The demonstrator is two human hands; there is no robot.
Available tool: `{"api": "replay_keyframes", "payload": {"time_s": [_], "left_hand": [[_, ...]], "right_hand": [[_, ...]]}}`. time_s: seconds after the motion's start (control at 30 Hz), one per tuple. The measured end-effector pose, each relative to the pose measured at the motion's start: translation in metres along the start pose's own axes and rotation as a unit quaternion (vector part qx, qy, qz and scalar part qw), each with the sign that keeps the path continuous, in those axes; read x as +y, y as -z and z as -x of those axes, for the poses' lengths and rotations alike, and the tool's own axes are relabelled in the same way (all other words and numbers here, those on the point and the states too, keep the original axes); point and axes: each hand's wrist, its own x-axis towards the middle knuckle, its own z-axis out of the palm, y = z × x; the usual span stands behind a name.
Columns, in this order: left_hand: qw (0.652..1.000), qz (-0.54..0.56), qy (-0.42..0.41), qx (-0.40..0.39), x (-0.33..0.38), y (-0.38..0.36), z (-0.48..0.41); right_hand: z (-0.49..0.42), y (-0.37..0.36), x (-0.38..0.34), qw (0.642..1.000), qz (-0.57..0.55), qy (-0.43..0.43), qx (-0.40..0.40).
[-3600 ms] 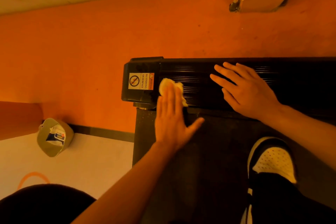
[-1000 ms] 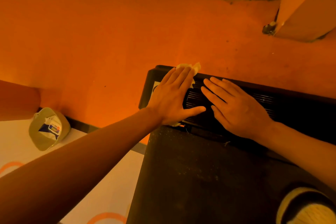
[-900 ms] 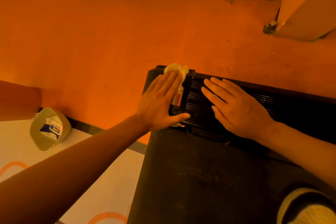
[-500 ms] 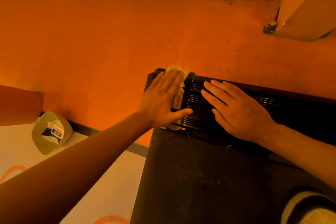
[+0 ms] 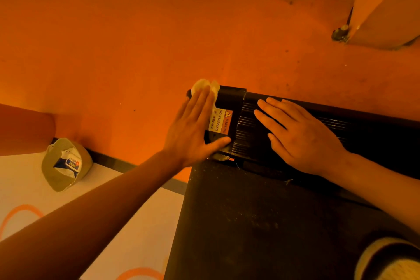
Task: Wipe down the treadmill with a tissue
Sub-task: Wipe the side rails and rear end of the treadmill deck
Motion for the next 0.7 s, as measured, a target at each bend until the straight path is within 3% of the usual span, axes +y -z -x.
{"api": "replay_keyframes", "payload": {"time_s": [0.1,0.3,0.53,0.7], "left_hand": [[1.000,0.015,0.020,-0.013,0.008,0.004,-0.013],[0.997,-0.002,-0.051,-0.056,0.027,-0.008,0.049],[0.997,-0.010,-0.066,-0.049,0.042,0.004,-0.038],[0.994,0.012,-0.098,-0.048,0.037,-0.006,0.022]], "right_hand": [[0.000,0.001,0.000,1.000,0.000,-0.002,-0.003],[0.000,0.000,-0.001,1.000,0.003,-0.003,-0.001],[0.000,0.001,-0.001,1.000,0.000,-0.003,0.004],[-0.001,0.001,0.000,1.000,0.000,-0.005,0.003]]}}
